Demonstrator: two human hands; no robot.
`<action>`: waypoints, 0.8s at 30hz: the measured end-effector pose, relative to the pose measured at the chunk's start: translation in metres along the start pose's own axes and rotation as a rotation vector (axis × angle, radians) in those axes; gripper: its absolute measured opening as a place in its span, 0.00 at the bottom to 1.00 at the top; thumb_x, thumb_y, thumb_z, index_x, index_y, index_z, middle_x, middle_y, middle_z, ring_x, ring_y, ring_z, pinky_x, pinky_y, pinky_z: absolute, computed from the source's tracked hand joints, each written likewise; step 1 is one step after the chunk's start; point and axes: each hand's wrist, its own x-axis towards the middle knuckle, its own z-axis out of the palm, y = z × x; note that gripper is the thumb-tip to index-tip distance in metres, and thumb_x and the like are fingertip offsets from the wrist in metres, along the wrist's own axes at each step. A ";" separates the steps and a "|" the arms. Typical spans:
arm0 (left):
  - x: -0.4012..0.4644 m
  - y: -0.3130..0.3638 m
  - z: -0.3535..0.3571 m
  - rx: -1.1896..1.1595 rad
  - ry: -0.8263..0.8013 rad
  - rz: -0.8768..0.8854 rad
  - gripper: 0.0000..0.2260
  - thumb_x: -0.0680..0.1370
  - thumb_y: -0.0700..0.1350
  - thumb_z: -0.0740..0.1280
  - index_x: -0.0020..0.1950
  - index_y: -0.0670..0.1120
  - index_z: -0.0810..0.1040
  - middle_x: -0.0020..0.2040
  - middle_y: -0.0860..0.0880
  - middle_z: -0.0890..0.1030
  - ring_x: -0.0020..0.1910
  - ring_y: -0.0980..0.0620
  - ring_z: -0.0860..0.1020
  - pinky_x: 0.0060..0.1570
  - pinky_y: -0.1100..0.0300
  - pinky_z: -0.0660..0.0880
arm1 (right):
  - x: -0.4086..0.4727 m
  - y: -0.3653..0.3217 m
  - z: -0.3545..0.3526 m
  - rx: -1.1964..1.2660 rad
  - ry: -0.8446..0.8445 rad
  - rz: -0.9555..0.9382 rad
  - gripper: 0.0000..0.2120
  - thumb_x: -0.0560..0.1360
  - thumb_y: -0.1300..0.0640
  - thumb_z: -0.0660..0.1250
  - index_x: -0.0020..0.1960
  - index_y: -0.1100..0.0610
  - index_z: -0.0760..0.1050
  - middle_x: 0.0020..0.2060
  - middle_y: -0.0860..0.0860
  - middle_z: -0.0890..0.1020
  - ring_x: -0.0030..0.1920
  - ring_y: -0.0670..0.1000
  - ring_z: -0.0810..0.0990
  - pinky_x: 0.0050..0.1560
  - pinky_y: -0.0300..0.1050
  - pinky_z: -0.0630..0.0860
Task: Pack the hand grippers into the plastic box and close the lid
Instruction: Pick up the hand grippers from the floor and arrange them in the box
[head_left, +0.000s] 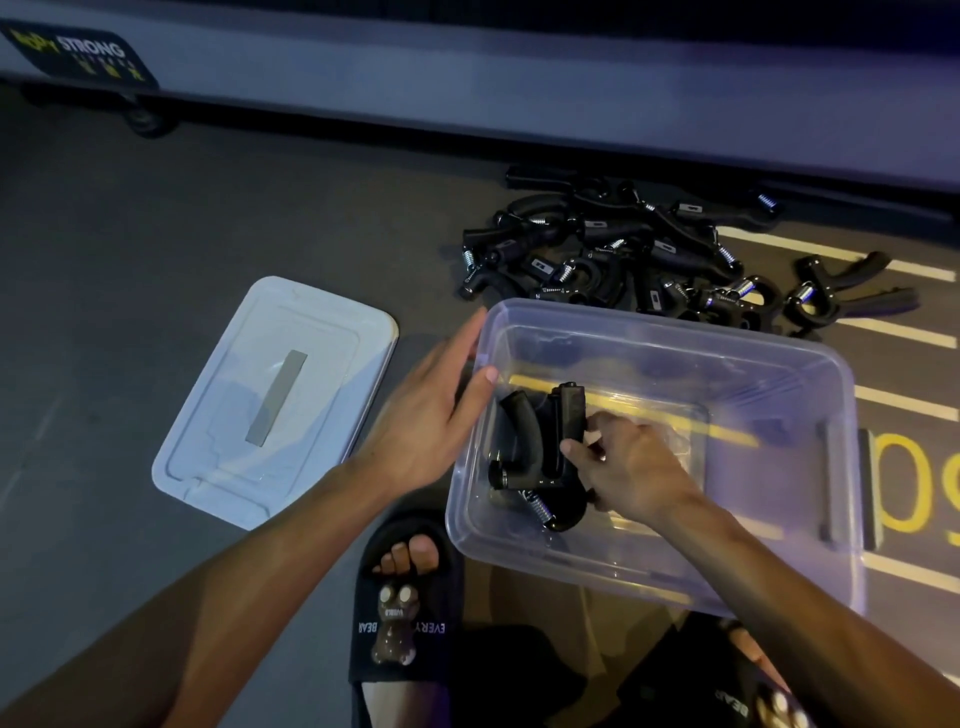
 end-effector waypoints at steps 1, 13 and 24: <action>0.000 0.000 0.000 -0.002 0.000 0.000 0.25 0.85 0.58 0.52 0.82 0.60 0.50 0.78 0.55 0.66 0.73 0.58 0.68 0.70 0.51 0.71 | 0.000 0.000 0.002 0.035 -0.072 0.060 0.19 0.79 0.44 0.62 0.57 0.59 0.74 0.46 0.58 0.83 0.41 0.58 0.85 0.42 0.56 0.83; -0.004 0.005 0.011 -0.014 0.078 -0.028 0.23 0.86 0.55 0.51 0.82 0.58 0.52 0.77 0.53 0.67 0.71 0.60 0.69 0.67 0.53 0.72 | -0.006 -0.010 0.032 0.287 -0.136 0.239 0.24 0.81 0.41 0.54 0.59 0.62 0.73 0.57 0.62 0.79 0.56 0.62 0.79 0.59 0.59 0.77; -0.005 0.007 0.013 -0.001 0.078 -0.034 0.24 0.87 0.55 0.49 0.83 0.57 0.51 0.80 0.54 0.63 0.70 0.65 0.64 0.67 0.62 0.65 | -0.014 -0.013 0.034 0.434 -0.217 0.290 0.08 0.76 0.58 0.60 0.54 0.54 0.74 0.52 0.56 0.81 0.53 0.58 0.80 0.58 0.56 0.78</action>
